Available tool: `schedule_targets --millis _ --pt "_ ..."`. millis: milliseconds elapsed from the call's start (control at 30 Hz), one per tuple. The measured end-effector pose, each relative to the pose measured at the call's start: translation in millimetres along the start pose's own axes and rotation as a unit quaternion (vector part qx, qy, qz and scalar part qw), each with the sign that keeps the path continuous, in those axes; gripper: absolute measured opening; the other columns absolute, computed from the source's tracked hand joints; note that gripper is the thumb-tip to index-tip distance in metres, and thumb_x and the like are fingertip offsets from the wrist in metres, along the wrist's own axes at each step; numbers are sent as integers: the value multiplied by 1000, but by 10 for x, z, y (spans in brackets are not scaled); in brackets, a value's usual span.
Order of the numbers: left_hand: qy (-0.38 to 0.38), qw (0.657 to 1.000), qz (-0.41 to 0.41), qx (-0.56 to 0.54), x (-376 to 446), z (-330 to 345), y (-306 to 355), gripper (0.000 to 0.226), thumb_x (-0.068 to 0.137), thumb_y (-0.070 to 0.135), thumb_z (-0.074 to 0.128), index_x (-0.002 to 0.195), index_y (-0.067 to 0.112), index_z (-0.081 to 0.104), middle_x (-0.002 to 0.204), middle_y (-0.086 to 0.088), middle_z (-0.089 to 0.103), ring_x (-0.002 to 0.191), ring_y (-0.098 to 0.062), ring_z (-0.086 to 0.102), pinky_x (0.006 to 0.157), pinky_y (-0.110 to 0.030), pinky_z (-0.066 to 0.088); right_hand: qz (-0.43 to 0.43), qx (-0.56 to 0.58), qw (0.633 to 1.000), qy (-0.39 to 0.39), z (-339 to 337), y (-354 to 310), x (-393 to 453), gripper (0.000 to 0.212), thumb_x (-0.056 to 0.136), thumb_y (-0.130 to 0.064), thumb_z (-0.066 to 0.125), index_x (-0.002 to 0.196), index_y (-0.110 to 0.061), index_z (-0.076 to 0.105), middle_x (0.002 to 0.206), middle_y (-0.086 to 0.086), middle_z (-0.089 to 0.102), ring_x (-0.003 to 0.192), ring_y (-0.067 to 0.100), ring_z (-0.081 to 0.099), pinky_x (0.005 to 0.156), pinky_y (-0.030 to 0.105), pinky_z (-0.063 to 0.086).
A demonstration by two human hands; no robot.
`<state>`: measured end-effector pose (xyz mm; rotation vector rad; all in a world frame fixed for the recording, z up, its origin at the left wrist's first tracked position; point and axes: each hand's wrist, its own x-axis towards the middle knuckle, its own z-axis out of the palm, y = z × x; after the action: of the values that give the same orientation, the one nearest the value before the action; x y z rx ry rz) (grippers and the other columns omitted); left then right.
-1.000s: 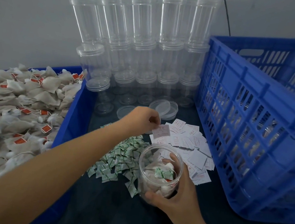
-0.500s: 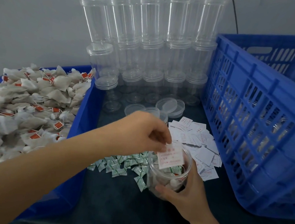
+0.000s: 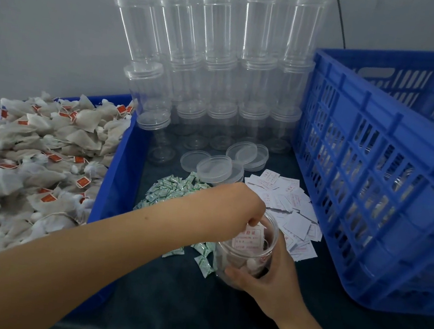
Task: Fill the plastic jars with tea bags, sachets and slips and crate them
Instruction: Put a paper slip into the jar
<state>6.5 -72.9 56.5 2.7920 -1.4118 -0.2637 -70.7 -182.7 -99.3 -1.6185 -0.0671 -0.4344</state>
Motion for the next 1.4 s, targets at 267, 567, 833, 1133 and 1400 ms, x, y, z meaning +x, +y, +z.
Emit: schedule_targets --millis 267,567,833,1133,1400 --pt "-2 995 11 99 12 -1 77 23 91 0 48 106 11 62 77 2 42 58 -11 39 46 -20 26 -2 -3 1000 -2 -6 -22 3 85 63 -54 90 136 -47 47 129 -12 63 120 14 62 91 22 54" --pt "40 987 38 152 -15 -58 55 20 93 4 48 102 12 63 77 0 49 74 -20 56 58 -27 42 23 -10 1000 -3 -23 6 -7 96 59 -59 90 140 -39 43 132 -8 62 123 18 61 94 35 56" --pt "145 960 12 -240 -332 85 -324 98 59 77 65 140 35 30 136 23 39 121 11 38 101 -16 39 24 -46 998 -30 -34 -18 -23 95 62 -48 91 140 -55 36 133 -17 60 124 8 59 98 23 51" --pt "-18 934 9 -356 -281 480 -413 94 60 27 89 133 38 32 119 29 51 109 18 46 87 -2 38 84 -198 973 -82 -326 -711 92 108 48 -81 73 134 -66 10 141 -40 31 129 -23 32 100 9 38" --pt "36 925 5 -379 -280 527 -405 84 60 23 90 130 28 46 116 22 57 103 14 53 84 -3 40 66 -605 751 -257 -79 -1558 567 102 70 -80 65 152 -33 26 141 -6 48 129 17 47 98 36 44"
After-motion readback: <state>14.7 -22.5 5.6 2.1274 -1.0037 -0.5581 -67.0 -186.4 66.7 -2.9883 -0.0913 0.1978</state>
